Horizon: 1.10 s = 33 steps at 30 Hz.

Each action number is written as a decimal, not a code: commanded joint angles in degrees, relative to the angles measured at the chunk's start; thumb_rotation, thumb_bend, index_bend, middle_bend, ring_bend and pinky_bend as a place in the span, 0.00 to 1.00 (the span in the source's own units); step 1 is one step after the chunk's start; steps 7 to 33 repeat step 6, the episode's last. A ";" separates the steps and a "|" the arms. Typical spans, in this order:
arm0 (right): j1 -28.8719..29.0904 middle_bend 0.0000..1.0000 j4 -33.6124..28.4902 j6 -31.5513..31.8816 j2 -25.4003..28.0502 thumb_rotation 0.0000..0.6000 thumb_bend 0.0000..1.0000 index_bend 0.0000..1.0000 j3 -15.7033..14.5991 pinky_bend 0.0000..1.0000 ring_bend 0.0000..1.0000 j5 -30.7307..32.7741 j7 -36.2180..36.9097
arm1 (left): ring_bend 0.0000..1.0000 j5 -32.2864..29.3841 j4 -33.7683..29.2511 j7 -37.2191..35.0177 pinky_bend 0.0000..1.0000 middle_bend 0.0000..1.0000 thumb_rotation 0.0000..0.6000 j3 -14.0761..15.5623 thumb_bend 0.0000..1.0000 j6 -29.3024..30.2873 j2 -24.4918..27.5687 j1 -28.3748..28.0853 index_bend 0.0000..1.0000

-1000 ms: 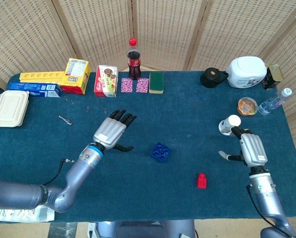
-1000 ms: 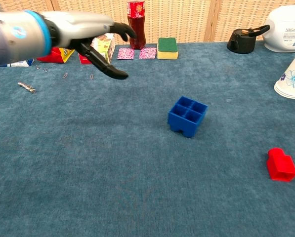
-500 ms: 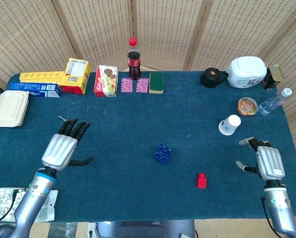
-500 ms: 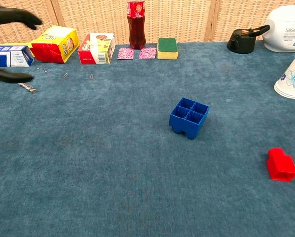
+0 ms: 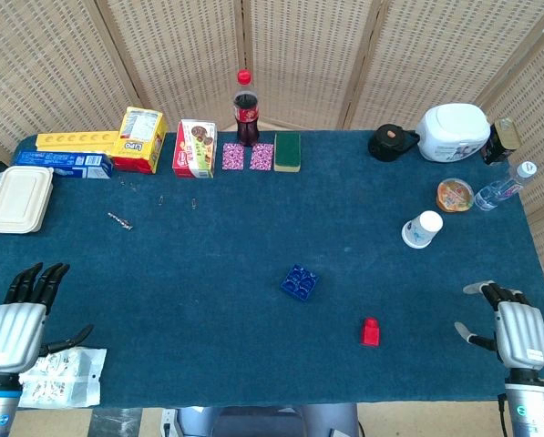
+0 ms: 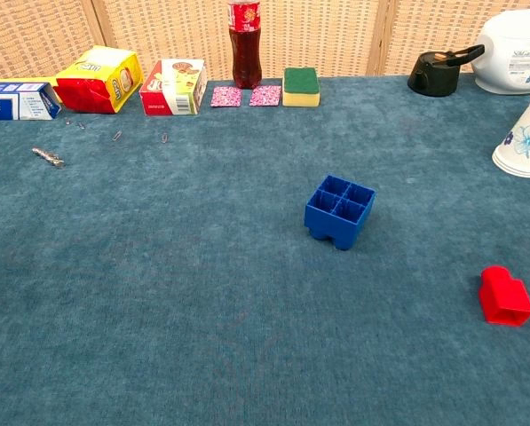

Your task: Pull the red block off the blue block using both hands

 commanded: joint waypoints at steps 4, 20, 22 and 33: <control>-1.09 0.38 -0.26 0.43 -0.29 1.00 0.20 0.39 0.01 0.31 0.42 -0.07 -0.09 | 0.01 0.05 2.40 -2.59 0.10 0.14 0.58 -2.14 0.21 -0.02 -1.11 4.34 0.10; -1.29 0.38 -0.16 0.35 -0.36 1.00 0.20 0.39 0.18 0.31 0.42 0.08 -0.08 | 0.01 0.39 2.71 -2.68 0.10 0.14 0.58 -2.97 0.20 -0.48 -1.16 4.86 0.10; -1.29 0.38 -0.16 0.35 -0.36 1.00 0.20 0.39 0.18 0.31 0.42 0.08 -0.08 | 0.01 0.39 2.71 -2.68 0.10 0.14 0.58 -2.97 0.20 -0.48 -1.16 4.86 0.10; -1.29 0.38 -0.16 0.35 -0.36 1.00 0.20 0.39 0.18 0.31 0.42 0.08 -0.08 | 0.01 0.39 2.71 -2.68 0.10 0.14 0.58 -2.97 0.20 -0.48 -1.16 4.86 0.10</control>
